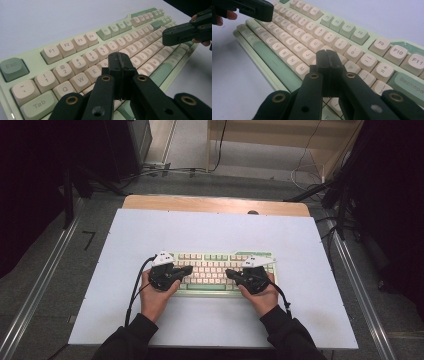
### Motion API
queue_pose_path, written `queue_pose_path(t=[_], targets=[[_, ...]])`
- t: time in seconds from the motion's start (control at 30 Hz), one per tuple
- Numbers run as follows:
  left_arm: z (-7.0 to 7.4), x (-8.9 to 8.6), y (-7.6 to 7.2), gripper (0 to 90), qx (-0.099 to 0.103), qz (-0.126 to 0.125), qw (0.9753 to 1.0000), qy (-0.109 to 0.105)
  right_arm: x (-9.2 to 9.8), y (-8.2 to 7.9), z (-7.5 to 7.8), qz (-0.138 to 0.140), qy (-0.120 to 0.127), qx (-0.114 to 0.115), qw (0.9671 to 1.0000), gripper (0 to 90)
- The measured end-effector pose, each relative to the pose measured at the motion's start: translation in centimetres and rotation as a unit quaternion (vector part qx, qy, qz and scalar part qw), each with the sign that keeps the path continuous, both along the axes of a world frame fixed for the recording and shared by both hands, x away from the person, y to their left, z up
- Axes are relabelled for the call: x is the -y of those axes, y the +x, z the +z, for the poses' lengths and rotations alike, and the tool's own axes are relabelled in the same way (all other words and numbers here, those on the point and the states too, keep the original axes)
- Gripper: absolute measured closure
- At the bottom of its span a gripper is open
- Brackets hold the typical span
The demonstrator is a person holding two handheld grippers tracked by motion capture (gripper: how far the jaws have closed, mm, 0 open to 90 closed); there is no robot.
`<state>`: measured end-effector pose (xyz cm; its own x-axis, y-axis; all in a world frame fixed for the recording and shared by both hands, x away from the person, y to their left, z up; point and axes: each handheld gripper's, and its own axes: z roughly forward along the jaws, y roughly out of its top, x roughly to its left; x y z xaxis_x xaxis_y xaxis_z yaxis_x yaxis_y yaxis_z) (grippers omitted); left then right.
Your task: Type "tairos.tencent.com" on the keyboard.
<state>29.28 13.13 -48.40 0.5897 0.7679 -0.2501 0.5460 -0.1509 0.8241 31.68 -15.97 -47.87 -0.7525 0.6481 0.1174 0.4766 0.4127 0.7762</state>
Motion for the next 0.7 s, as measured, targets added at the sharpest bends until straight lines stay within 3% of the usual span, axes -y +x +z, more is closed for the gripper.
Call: queue_pose_path(t=[0.7], targets=[[-0.31,0.2,-0.5,90.0,-0.008,-0.011,0.9999,0.003,-0.08,0.15,0.08,-0.001,0.001,0.002,1.0,88.3]])
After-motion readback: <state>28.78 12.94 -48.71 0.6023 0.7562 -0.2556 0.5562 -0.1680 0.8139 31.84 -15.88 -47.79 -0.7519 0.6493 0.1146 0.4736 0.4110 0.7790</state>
